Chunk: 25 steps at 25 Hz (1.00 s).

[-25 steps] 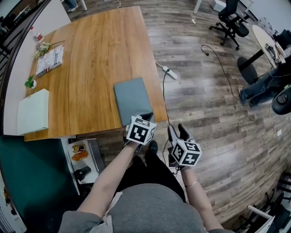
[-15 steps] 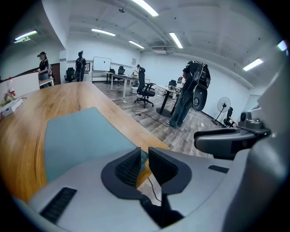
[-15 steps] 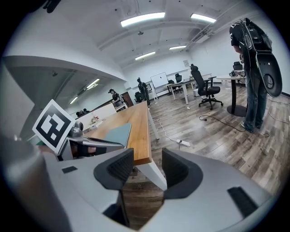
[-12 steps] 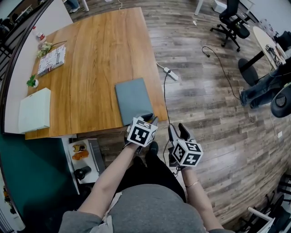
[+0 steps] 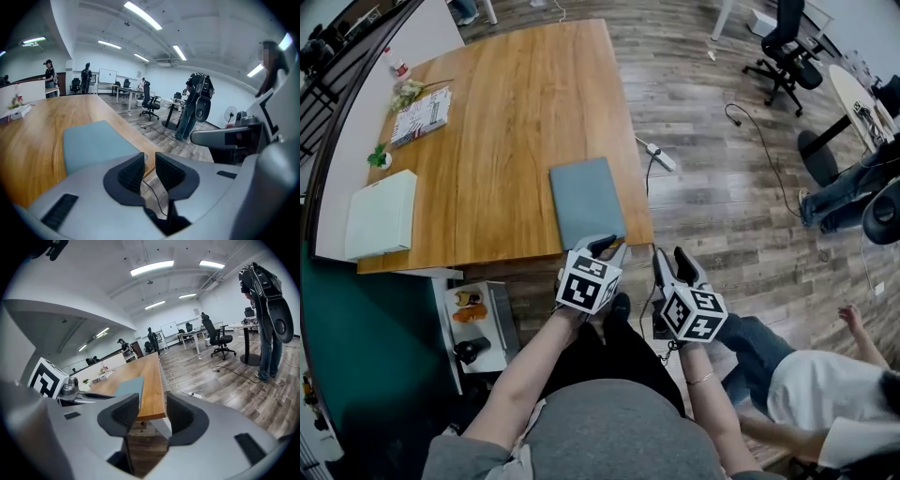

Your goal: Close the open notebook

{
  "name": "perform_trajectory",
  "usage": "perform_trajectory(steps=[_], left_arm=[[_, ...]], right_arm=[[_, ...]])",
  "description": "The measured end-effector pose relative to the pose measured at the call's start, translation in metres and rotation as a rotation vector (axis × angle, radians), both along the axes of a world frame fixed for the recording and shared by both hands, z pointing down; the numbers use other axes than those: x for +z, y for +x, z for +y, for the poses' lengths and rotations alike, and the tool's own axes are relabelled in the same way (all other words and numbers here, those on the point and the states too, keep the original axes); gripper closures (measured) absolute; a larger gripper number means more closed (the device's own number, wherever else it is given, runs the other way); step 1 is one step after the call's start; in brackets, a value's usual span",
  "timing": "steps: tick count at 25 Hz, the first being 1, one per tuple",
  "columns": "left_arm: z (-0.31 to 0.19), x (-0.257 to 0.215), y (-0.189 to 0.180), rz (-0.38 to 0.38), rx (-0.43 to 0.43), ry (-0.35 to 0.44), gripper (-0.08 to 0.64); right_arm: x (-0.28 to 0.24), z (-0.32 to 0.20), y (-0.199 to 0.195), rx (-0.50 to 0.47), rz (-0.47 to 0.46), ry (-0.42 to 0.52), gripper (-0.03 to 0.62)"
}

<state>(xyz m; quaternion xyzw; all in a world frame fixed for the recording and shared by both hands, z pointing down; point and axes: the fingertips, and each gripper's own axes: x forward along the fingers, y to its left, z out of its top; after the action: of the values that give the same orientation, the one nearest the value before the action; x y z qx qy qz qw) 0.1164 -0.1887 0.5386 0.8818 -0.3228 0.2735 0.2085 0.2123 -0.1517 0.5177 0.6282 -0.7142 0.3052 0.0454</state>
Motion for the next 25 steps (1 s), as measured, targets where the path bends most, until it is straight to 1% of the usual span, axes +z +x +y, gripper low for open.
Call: perform_trajectory(steps=[5,10,14,19,25], left_arm=[[-0.005,-0.019,-0.024,0.024,-0.088,0.058,0.5],[-0.014,-0.039,-0.057,0.043,-0.196,0.129,0.511],[-0.016,-0.051,-0.084,0.056,-0.262,0.166,0.518],[-0.013,-0.065,-0.113,0.051,-0.325,0.223,0.528],[-0.009,-0.084,-0.138,0.049,-0.368,0.297,0.531]], right_arm=[[-0.02,-0.004,-0.014,-0.043,0.022,0.054,0.419],[-0.038,-0.009,-0.032,-0.093,0.033,0.099,0.431],[-0.048,-0.009,-0.046,-0.131,0.039,0.126,0.45],[-0.058,-0.009,-0.059,-0.158,0.054,0.163,0.495],[-0.068,-0.009,-0.069,-0.17,0.064,0.192,0.534]])
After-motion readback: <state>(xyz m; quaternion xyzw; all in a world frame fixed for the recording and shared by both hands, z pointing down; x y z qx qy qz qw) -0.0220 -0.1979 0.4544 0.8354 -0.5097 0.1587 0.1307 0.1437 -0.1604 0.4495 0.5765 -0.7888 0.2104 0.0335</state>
